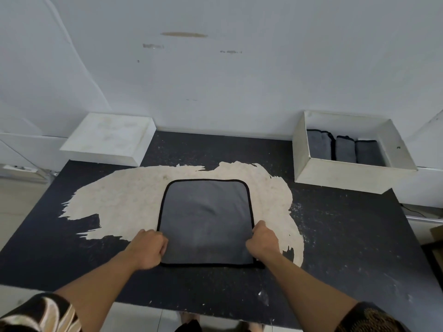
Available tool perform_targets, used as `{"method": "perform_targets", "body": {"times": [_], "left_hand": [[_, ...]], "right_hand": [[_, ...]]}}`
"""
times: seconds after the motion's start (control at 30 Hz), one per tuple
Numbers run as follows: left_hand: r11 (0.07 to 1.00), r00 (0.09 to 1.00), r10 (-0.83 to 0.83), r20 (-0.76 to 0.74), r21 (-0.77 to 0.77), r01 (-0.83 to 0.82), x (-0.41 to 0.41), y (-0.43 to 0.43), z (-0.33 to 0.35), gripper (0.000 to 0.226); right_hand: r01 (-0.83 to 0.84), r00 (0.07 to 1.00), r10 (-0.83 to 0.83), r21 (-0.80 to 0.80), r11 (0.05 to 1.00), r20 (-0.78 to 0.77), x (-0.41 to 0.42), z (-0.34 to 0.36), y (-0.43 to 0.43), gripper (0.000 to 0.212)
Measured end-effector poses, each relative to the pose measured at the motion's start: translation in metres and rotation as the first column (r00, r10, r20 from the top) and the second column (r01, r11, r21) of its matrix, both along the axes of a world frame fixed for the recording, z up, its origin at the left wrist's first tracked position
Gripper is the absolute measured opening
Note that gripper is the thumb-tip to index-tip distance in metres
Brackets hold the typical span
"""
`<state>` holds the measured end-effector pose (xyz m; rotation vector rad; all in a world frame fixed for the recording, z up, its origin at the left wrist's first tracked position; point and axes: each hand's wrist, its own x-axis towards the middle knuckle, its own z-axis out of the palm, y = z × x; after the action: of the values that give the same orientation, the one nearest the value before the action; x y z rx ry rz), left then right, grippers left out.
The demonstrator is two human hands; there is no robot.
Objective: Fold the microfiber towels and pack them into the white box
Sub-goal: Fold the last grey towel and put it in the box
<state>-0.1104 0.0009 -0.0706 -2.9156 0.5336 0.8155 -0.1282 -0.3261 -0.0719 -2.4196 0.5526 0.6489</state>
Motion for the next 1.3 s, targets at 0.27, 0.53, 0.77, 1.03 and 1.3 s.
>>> {"method": "perform_targets", "body": {"times": [0.27, 0.53, 0.77, 1.03, 1.3], "left_hand": [[0.974, 0.960, 0.221, 0.172, -0.095, -0.207, 0.053, -0.056, 0.020, 0.018], [0.603, 0.609, 0.792, -0.042, -0.098, -0.792, 0.057, -0.050, 0.002, 0.069], [0.414, 0.464, 0.860, -0.212, -0.241, -0.878, 0.070, -0.043, -0.007, 0.075], [0.629, 0.659, 0.751, -0.027, -0.271, -0.728, 0.064, -0.023, -0.015, 0.027], [0.417, 0.509, 0.848, -0.147, -0.407, -0.813, 0.074, -0.019, -0.018, 0.068]], "right_hand": [[0.100, 0.995, -0.099, -0.032, 0.995, 0.023, -0.001, -0.002, 0.007, 0.035], [0.060, 0.995, -0.050, -0.118, 0.991, 0.085, 0.009, -0.003, -0.009, 0.035], [0.061, 0.994, -0.056, -0.056, 0.997, 0.096, 0.042, -0.003, 0.001, 0.039], [-0.040, 0.989, 0.073, -0.243, 0.969, 0.129, 0.042, -0.006, 0.005, 0.026], [0.062, 0.985, -0.043, -0.109, 0.992, 0.166, 0.052, -0.011, 0.007, 0.035]]}}
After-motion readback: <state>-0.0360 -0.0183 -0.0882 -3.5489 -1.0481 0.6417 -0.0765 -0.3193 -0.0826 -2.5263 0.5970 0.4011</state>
